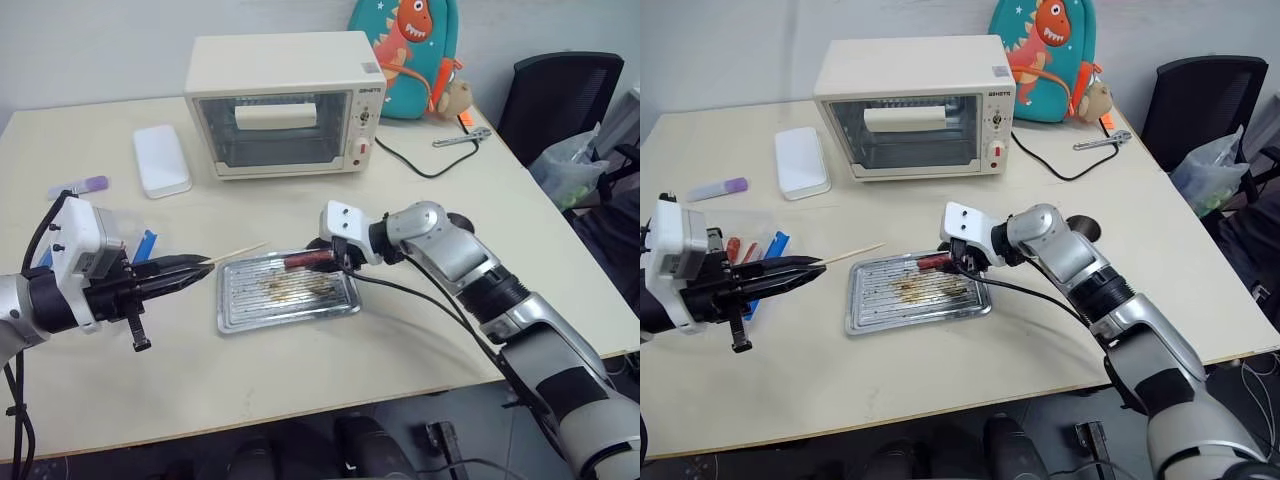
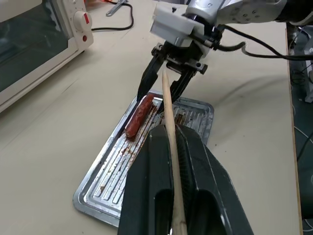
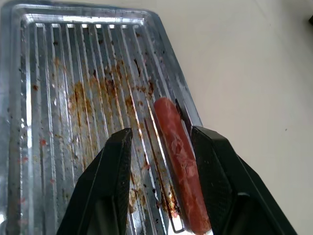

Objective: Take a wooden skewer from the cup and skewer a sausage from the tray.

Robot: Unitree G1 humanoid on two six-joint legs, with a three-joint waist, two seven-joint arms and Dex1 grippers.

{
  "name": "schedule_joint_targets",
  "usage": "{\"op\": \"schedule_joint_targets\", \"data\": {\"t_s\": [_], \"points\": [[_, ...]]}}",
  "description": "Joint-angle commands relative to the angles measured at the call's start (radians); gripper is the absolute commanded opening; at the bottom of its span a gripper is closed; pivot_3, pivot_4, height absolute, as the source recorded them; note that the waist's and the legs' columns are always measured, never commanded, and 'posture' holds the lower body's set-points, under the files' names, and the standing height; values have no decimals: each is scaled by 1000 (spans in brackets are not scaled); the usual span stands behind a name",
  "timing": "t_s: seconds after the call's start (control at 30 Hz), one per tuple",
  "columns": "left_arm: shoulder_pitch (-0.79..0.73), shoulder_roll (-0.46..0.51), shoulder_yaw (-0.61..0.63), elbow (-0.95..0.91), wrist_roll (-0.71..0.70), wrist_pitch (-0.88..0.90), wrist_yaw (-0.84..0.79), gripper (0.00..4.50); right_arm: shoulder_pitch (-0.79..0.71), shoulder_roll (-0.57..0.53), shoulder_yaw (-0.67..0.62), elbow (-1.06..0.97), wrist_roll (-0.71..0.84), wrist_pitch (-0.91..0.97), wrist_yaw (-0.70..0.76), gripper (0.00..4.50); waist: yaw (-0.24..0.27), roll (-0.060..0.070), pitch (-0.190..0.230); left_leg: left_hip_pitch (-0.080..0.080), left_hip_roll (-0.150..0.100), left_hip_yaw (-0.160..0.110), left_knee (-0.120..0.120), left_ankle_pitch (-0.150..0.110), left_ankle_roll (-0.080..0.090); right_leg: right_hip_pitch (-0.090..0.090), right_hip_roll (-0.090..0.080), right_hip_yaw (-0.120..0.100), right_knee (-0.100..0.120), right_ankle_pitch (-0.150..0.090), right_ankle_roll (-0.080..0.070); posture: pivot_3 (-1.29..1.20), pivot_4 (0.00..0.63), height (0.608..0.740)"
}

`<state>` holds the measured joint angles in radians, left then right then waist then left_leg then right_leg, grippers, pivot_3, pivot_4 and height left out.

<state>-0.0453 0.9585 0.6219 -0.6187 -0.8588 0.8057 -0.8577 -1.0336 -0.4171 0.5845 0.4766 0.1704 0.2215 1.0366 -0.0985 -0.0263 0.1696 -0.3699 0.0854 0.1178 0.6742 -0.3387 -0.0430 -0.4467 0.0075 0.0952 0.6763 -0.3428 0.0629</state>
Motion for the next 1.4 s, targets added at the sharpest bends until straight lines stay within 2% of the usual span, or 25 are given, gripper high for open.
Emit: {"op": "schedule_joint_targets", "data": {"t_s": [0.03,0.4,0.77,1.03,1.17,1.4], "points": [[14,6,35,-32,-22,-4,18,0,-49,54,-52,116,-49,-63,20,1970,-9,0,0,0,0,0,0,0,0,0,0,0,0,0,0,0,150,740],[0,30,26,-13,-25,-13,23,0,-79,151,-125,291,-134,-132,37,1970,-44,0,0,0,0,-2,0,0,-1,0,0,-2,3,-1,-1,0,150,740],[-30,38,-5,6,-13,-28,24,0,-87,223,-181,337,-167,-98,66,1970,-52,0,0,0,0,-3,0,0,-1,0,0,-4,6,-1,-1,0,150,740],[-36,32,-12,8,-6,-37,30,0,-81,235,-185,344,-201,-110,82,1970,-53,0,0,0,0,-4,0,0,-1,1,0,-4,7,-1,-1,0,150,740],[-41,29,-21,11,-2,-46,36,0,-68,233,-188,331,-206,-106,87,1218,-53,0,0,0,0,-4,0,0,-1,1,0,-4,7,-1,-1,0,150,740],[-53,30,-40,23,4,-60,40,0,-49,234,-192,315,-209,-101,81,1218,-53,0,0,0,0,-4,1,0,-1,1,0,-4,8,-1,-1,0,150,740]]}}
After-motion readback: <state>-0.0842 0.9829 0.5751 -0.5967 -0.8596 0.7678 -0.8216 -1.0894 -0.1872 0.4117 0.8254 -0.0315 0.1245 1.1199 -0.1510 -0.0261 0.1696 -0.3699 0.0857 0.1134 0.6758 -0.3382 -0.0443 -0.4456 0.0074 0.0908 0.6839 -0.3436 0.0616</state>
